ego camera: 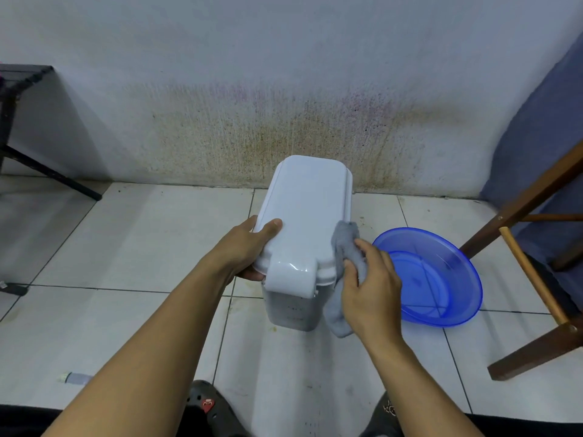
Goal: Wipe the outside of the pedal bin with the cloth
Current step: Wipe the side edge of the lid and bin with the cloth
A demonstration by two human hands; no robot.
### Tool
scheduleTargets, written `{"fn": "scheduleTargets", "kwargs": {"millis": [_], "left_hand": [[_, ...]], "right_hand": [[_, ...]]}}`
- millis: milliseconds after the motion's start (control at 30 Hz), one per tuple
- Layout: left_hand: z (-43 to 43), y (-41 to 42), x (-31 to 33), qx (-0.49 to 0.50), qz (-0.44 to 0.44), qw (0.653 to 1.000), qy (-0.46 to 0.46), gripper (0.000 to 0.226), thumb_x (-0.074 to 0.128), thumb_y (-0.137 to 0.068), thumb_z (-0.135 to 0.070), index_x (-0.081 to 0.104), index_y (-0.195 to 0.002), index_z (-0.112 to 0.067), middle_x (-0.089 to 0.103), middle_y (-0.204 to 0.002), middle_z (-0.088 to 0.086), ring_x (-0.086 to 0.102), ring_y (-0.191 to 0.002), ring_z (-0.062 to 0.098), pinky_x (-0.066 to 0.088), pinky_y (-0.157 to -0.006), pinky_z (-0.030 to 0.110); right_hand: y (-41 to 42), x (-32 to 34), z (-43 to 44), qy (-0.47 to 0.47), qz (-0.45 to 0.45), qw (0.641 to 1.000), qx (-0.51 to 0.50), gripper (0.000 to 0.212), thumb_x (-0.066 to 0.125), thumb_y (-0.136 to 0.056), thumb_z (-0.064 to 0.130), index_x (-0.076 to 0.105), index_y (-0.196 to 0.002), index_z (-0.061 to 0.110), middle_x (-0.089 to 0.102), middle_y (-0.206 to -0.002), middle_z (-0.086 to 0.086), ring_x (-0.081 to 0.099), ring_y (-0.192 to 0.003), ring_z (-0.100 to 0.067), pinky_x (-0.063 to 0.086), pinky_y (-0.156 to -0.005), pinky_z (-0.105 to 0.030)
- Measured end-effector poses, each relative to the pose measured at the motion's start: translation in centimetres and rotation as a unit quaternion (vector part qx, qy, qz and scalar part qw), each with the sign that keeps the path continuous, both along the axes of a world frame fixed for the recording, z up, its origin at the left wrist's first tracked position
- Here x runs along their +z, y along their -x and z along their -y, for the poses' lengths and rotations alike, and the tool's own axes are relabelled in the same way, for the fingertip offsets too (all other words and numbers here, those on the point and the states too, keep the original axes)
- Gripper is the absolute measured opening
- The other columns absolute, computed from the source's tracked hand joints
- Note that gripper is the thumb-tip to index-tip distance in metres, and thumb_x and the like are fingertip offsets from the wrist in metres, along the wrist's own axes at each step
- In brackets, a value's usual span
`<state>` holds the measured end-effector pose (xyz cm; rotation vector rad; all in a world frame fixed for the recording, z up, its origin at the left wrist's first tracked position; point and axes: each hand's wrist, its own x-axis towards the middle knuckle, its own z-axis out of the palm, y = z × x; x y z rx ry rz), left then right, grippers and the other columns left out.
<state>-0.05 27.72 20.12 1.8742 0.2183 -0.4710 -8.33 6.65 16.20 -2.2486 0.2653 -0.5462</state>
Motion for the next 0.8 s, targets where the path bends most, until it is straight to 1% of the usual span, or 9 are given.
{"fn": "scheduleTargets", "kwargs": {"millis": [67, 167, 233, 300, 400, 467, 633, 700, 800], "left_hand": [[0.0, -0.1, -0.1, 0.003, 0.001, 1.0, 0.0, 0.046, 0.056, -0.094, -0.061, 0.057, -0.128, -0.03, 0.072, -0.108, 0.003, 0.074, -0.086, 0.024, 0.063, -0.061, 0.038], [0.1, -0.1, -0.1, 0.006, 0.008, 1.0, -0.005, 0.044, 0.055, -0.094, -0.061, 0.057, -0.127, -0.031, 0.073, -0.106, 0.004, 0.074, -0.084, 0.026, 0.065, -0.065, 0.044], [0.1, -0.2, -0.2, 0.011, 0.01, 1.0, -0.009, 0.043, 0.055, -0.095, -0.061, 0.059, -0.126, -0.031, 0.074, -0.103, 0.006, 0.075, -0.082, 0.027, 0.064, -0.065, 0.047], [0.2, -0.1, -0.2, 0.015, 0.008, 1.0, -0.008, 0.042, 0.054, -0.096, -0.061, 0.06, -0.125, -0.031, 0.074, -0.101, 0.006, 0.075, -0.077, 0.025, 0.064, -0.061, 0.044], [0.1, 0.0, -0.3, 0.012, 0.014, 1.0, 0.002, 0.041, 0.052, -0.097, -0.061, 0.061, -0.122, -0.03, 0.075, -0.094, 0.005, 0.072, -0.065, 0.017, 0.06, -0.056, 0.036], [0.0, 0.0, -0.3, 0.012, 0.02, 1.0, 0.011, 0.038, 0.053, -0.097, -0.061, 0.062, -0.119, -0.031, 0.073, -0.091, 0.004, 0.068, -0.059, 0.014, 0.058, -0.056, 0.034], [0.1, 0.2, -0.4, 0.013, 0.024, 0.999, 0.025, 0.035, 0.054, -0.096, -0.061, 0.062, -0.119, -0.036, 0.072, -0.091, 0.001, 0.065, -0.059, 0.012, 0.056, -0.054, 0.031], [0.2, 0.3, -0.6, 0.02, 0.029, 0.999, 0.026, 0.035, 0.051, -0.097, -0.061, 0.061, -0.12, -0.037, 0.072, -0.095, 0.002, 0.065, -0.063, 0.015, 0.055, -0.054, 0.03], [0.6, 0.4, -1.0, 0.031, 0.04, 0.998, 0.025, 0.035, 0.045, -0.099, -0.061, 0.057, -0.121, -0.037, 0.068, -0.093, 0.003, 0.061, -0.063, 0.017, 0.05, -0.049, 0.027]], "right_hand": [[0.6, 0.5, -1.6, 0.019, 0.017, 0.999, 0.028, 0.036, 0.062, -0.095, 0.014, 0.06, -0.131, 0.011, 0.059, -0.12, -0.005, 0.053, -0.097, -0.01, 0.032, -0.081, -0.006], [0.8, 1.2, -3.1, 0.069, 0.04, 0.992, 0.097, 0.036, 0.065, -0.093, 0.014, 0.062, -0.129, 0.014, 0.06, -0.119, -0.004, 0.056, -0.097, -0.013, 0.049, -0.076, -0.026], [-0.3, 1.9, -3.6, 0.15, 0.046, 0.977, 0.145, 0.032, 0.065, -0.092, 0.015, 0.064, -0.124, 0.017, 0.062, -0.113, -0.003, 0.06, -0.095, -0.023, 0.056, -0.066, -0.038], [-2.4, 2.5, -3.9, 0.239, 0.036, 0.956, 0.165, 0.026, 0.061, -0.091, 0.021, 0.067, -0.116, 0.02, 0.064, -0.105, 0.001, 0.057, -0.091, -0.025, 0.053, -0.06, -0.039], [-6.3, 3.2, -3.8, 0.319, 0.004, 0.929, 0.188, 0.023, 0.053, -0.096, 0.028, 0.068, -0.115, 0.027, 0.064, -0.11, 0.006, 0.048, -0.098, -0.024, 0.044, -0.079, -0.04], [-9.0, 3.6, -3.0, 0.3, -0.025, 0.935, 0.189, 0.024, 0.049, -0.099, 0.027, 0.066, -0.116, 0.029, 0.063, -0.119, 0.006, 0.047, -0.108, -0.024, 0.04, -0.089, -0.04], [-14.3, 4.0, -1.2, 0.198, -0.068, 0.967, 0.143, 0.033, 0.047, -0.099, 0.012, 0.061, -0.127, 0.019, 0.062, -0.127, -0.007, 0.049, -0.126, -0.031, 0.047, -0.089, -0.04], [-14.7, 3.8, -1.5, 0.207, -0.083, 0.964, 0.143, 0.038, 0.045, -0.1, 0.013, 0.055, -0.136, 0.02, 0.056, -0.138, -0.005, 0.041, -0.137, -0.031, 0.046, -0.096, -0.042], [-12.4, 4.1, -3.3, 0.262, -0.088, 0.94, 0.198, 0.038, 0.042, -0.099, 0.018, 0.052, -0.136, 0.017, 0.054, -0.139, -0.004, 0.044, -0.13, -0.027, 0.037, -0.107, -0.04]]}}
